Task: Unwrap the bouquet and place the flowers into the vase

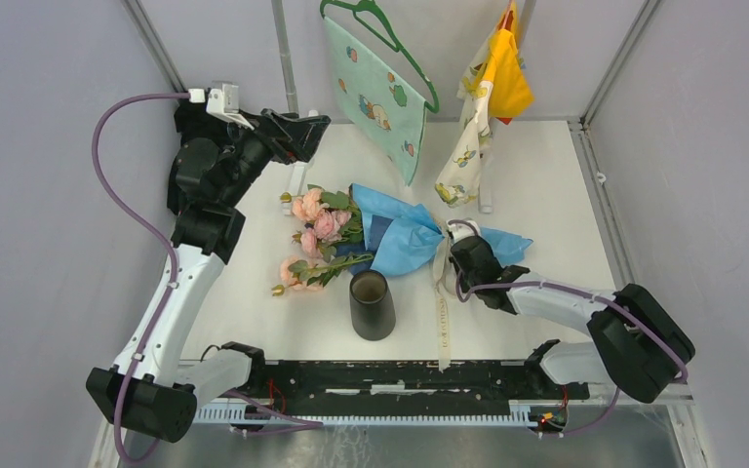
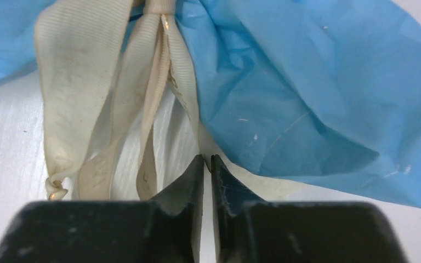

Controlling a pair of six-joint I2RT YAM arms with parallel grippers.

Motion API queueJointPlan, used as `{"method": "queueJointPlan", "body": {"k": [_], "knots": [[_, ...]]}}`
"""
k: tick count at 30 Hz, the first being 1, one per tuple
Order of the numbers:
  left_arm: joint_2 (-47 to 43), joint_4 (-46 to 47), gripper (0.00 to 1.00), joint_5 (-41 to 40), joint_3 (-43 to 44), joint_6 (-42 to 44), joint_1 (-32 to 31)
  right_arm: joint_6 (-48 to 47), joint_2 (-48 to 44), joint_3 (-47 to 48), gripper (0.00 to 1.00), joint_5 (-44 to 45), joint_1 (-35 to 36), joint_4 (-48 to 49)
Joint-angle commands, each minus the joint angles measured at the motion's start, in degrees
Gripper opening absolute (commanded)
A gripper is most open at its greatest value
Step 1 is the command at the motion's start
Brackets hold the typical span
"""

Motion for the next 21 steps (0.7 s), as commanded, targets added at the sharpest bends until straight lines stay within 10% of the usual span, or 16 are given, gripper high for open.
{"method": "queueJointPlan", "body": {"k": [1,21], "knots": [[-0.7,0.5,1.0,-0.9,0.2,0.6,0.0,-1.9,1.4,1.9,0.06,-2.6,-0.4,3.5],[5.6,-2.0,1.0,2.8,4.3,4.6,-6.1,-8.6,-17.6,30.0,0.0,5.4,-0.5,-15.9]]}}
